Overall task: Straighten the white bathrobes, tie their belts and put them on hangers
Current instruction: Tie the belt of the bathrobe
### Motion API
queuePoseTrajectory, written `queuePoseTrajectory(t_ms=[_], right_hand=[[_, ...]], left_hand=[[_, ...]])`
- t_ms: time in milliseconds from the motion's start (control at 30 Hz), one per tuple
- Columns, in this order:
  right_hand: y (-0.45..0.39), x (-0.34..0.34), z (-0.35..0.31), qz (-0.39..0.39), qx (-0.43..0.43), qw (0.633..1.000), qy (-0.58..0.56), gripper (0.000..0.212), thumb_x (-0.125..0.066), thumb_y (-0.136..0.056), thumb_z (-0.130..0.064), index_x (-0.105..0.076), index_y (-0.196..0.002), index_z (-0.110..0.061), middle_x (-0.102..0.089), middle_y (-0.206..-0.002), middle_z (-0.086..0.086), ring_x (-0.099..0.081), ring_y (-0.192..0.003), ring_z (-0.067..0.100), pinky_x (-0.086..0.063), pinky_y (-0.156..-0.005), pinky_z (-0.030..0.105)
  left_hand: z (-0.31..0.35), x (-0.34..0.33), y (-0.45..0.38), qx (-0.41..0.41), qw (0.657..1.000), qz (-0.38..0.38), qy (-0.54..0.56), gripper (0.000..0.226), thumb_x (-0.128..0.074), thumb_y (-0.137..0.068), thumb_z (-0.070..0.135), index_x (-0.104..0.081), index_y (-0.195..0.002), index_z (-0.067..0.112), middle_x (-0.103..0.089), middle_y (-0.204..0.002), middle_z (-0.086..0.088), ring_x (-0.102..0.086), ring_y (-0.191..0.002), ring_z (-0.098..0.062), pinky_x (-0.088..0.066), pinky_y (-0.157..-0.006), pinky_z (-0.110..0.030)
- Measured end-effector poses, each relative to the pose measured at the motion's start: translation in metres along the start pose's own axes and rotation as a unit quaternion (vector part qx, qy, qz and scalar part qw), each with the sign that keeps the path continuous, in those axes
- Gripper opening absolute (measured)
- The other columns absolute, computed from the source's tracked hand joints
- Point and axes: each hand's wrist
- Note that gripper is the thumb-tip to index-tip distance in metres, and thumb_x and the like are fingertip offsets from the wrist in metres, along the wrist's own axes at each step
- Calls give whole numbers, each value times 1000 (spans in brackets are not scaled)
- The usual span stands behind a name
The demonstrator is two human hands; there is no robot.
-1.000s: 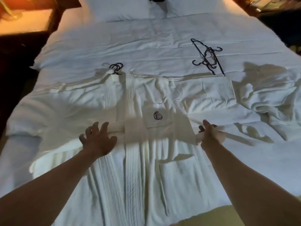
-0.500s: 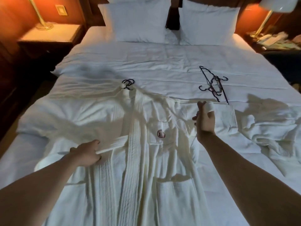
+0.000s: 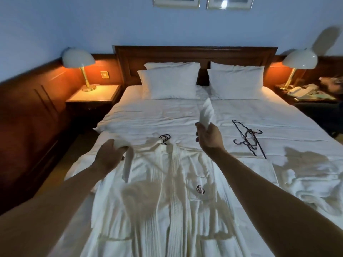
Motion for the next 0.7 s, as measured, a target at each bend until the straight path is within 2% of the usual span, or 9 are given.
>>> queuePoseTrajectory(t_ms=[67,200,300,367,433,567,633,667,700], right_hand=[[13,-1,-36,0,43,999,17,30,-50,-101,-36,-63,-96,-10,-65,-72,-1,-63,-63,23,-52,-62,40],[32,-4,-88,-53,86,990,102,22,-44,-98,-26,-60,-93,-11,-66,-80,8,-65,-73,33,-55,-71,43],[48,-4,-123,-88,25,994,67,38,-43,-106,-40,-60,-96,-7,-62,-75,10,-57,-61,25,-49,-51,21],[54,0,-138,-61,8,997,50,44,-40,-107,-45,-61,-99,-6,-60,-73,8,-55,-60,23,-42,-45,17],[56,3,-144,-32,31,997,68,51,-37,-106,-52,-63,-101,-9,-58,-75,2,-56,-73,25,-45,-65,25],[70,-1,-154,-106,21,990,86,74,-34,-94,-72,-48,-138,-14,-52,-118,4,-50,-111,21,-39,-97,42],[74,-7,-155,-153,-8,988,14,55,-33,-97,-60,-48,-135,-23,-59,-105,4,-56,-94,15,-40,-83,33],[74,-9,-153,-156,-25,987,-21,26,-33,-101,-45,-49,-113,-29,-59,-80,-3,-54,-70,5,-36,-69,27],[77,-10,-152,-144,-40,987,-52,16,-33,-101,-29,-47,-93,-29,-47,-57,-10,-41,-50,2,-27,-56,26]], left_hand=[[24,27,6,-33,999,7,4,24,-67,-87,29,-65,-101,9,-70,-91,-8,-70,-78,-27,-59,-75,-49],[53,64,18,-57,998,-4,27,21,-58,-89,33,-63,-98,15,-68,-83,-10,-68,-78,-30,-57,-81,-56],[90,82,24,-78,994,-14,81,28,-56,-96,43,-61,-93,16,-61,-75,-5,-59,-69,-26,-53,-76,-46],[114,86,22,-83,989,-21,120,40,-52,-95,55,-59,-83,17,-53,-68,-1,-53,-67,-25,-45,-70,-40],[128,83,23,-97,990,-49,88,46,-47,-94,61,-60,-86,17,-54,-72,-2,-53,-72,-27,-41,-70,-38],[137,73,34,-106,986,-130,9,33,-54,-96,45,-55,-106,14,-58,-93,-5,-54,-82,-22,-37,-65,-35],[136,72,35,-83,976,-196,36,42,-57,-86,42,-50,-108,8,-50,-87,-4,-47,-75,-20,-34,-63,-35],[136,72,37,-66,971,-220,60,41,-55,-78,42,-49,-101,8,-45,-80,-3,-43,-70,-20,-32,-61,-34],[135,71,38,-49,966,-237,86,33,-51,-72,39,-47,-88,11,-40,-73,-3,-38,-65,-19,-30,-58,-32]])
Point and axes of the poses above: each hand's wrist, its own y-axis away from the middle knuckle, its own x-axis out of the back of the hand, z = x × y
